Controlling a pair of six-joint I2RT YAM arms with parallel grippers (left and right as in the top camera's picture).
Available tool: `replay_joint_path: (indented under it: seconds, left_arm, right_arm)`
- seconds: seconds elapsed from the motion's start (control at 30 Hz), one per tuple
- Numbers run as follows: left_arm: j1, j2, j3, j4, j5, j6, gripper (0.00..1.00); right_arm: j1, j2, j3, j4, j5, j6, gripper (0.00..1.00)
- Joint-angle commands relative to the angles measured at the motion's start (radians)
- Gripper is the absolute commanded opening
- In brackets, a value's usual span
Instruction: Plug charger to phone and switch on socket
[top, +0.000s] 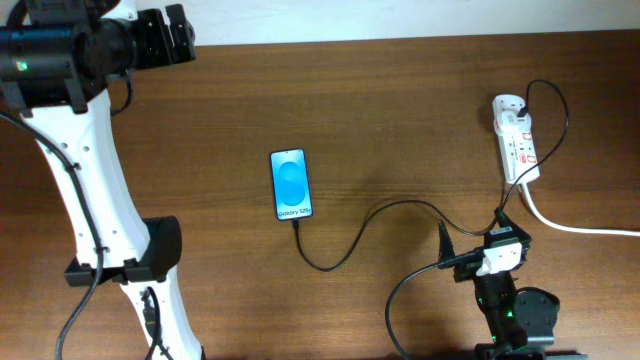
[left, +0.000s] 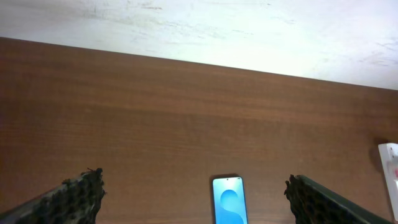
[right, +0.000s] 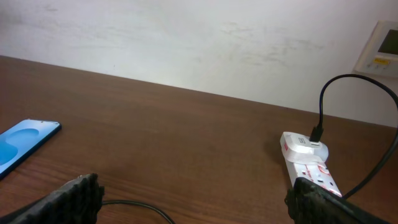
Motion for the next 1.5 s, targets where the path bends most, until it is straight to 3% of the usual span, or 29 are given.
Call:
replay_joint_path:
  seconds: [0.0, 0.17, 0.4, 0.5, 0.77, 1.0, 1.13, 1.23, 1.47]
  left_arm:
    - [0.000, -0.011, -0.010, -0.001, -0.054, 0.003, 0.99]
    - [0.000, -0.188, -0.405, 0.097, -0.056, 0.005, 0.99]
    - [0.000, -0.741, -1.515, 0.700, -0.118, 0.006, 0.99]
    - [0.000, -0.945, -1.876, 0.912, -0.146, 0.006, 0.99]
    - [0.000, -1.391, -2.545, 1.455, -0.179, 0.017, 0.99]
    - [0.000, -1.704, -2.935, 1.851, -0.178, 0.059, 0.99]
    - [0.000, -1.835, -3.056, 1.921, -0.175, 0.083, 0.99]
    - [0.000, -1.896, -3.104, 1.983, -0.139, 0.167, 0.99]
    - [-0.002, -1.968, -3.118, 1.944, -0.115, 0.258, 0.99]
  right_arm:
    - [0.006, -0.009, -0.005, -0.005, -0.021, 0.011, 0.98]
    - [0.006, -0.009, -0.005, -0.005, -0.021, 0.011, 0.98]
    - [0.006, -0.008, -0.005, -0.005, -0.021, 0.011, 0.98]
    - [0.006, -0.009, -0.005, -0.005, -0.021, 0.011, 0.98]
    - [0.006, -0.009, -0.005, -0.005, -0.021, 0.011, 0.98]
    - [0.006, -0.009, -0.005, -0.005, -0.021, 0.011, 0.98]
    - [0.006, -0.009, -0.005, -0.005, -0.021, 0.011, 0.98]
    - [0.006, -0.008, -0.005, -0.005, -0.021, 0.011, 0.98]
    - [0.006, -0.008, -0.005, -0.005, -0.021, 0.011, 0.98]
